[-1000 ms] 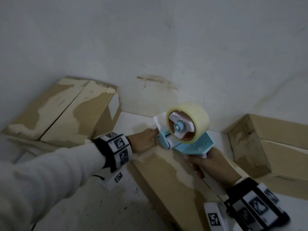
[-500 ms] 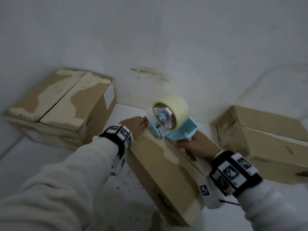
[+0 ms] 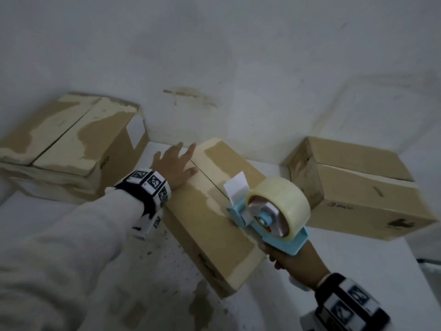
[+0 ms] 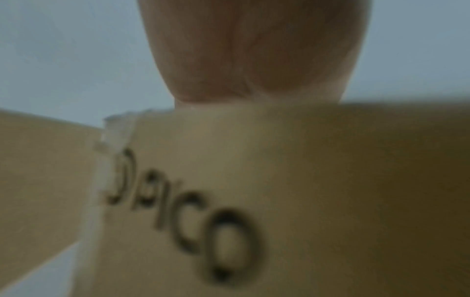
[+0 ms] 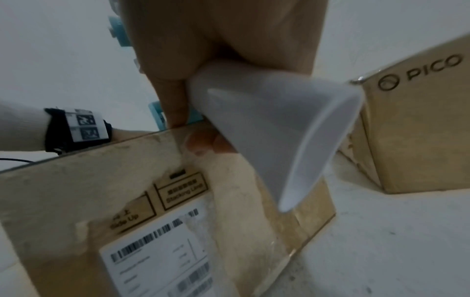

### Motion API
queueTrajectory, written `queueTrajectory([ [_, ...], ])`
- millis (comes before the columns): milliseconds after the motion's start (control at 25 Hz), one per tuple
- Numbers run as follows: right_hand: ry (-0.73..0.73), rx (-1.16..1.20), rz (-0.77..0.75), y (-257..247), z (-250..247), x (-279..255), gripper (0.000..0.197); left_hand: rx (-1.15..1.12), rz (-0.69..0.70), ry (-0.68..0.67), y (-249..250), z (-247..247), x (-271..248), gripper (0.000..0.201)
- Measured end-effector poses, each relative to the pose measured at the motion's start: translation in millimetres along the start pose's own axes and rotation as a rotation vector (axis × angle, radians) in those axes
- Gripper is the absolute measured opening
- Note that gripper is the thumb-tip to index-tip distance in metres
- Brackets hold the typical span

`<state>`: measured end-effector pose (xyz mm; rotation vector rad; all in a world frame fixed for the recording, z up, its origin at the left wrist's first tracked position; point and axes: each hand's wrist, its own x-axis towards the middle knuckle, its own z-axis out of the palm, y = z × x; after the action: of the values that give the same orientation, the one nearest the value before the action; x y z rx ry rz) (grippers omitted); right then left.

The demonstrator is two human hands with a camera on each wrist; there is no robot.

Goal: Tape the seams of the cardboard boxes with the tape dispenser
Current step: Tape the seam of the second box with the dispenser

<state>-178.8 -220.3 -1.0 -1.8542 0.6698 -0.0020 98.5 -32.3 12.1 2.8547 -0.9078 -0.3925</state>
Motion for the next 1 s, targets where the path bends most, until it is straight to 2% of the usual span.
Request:
queueTrajectory([
  [80,0.010,-0.024,-0.034,4,5,8,0.018,-0.037,0.049,0.048,22,-3,-26,0.073],
  [200,0.014,-0.059,-0.065,-4,16,29,0.017,-0.090,0.049,0.008,54,-1,-67,0.089],
  [360,-0.011,-0.094,-0.137,-31,42,62,0.014,-0.084,-0.039,-0.069,86,38,-95,0.135],
  [400,-0.024,-0.092,-0.135,-39,48,67,0.014,-0.057,-0.078,-0.074,91,49,-96,0.141],
  [440,-0.032,-0.087,-0.120,-45,52,70,0.015,-0.029,-0.121,-0.055,94,58,-94,0.141],
  [520,-0.035,-0.048,-0.073,-52,52,71,0.014,0.005,-0.182,0.029,98,66,-87,0.126],
  [640,-0.036,-0.105,-0.036,-52,37,59,0.012,0.030,-0.200,0.106,102,67,-86,0.106],
  [840,0.013,-0.076,-0.039,-25,5,14,0.010,0.060,-0.201,0.125,103,68,-89,0.103],
  [1000,0.039,-0.027,0.005,4,-9,-10,0.017,0.035,-0.179,0.128,105,70,-88,0.100],
])
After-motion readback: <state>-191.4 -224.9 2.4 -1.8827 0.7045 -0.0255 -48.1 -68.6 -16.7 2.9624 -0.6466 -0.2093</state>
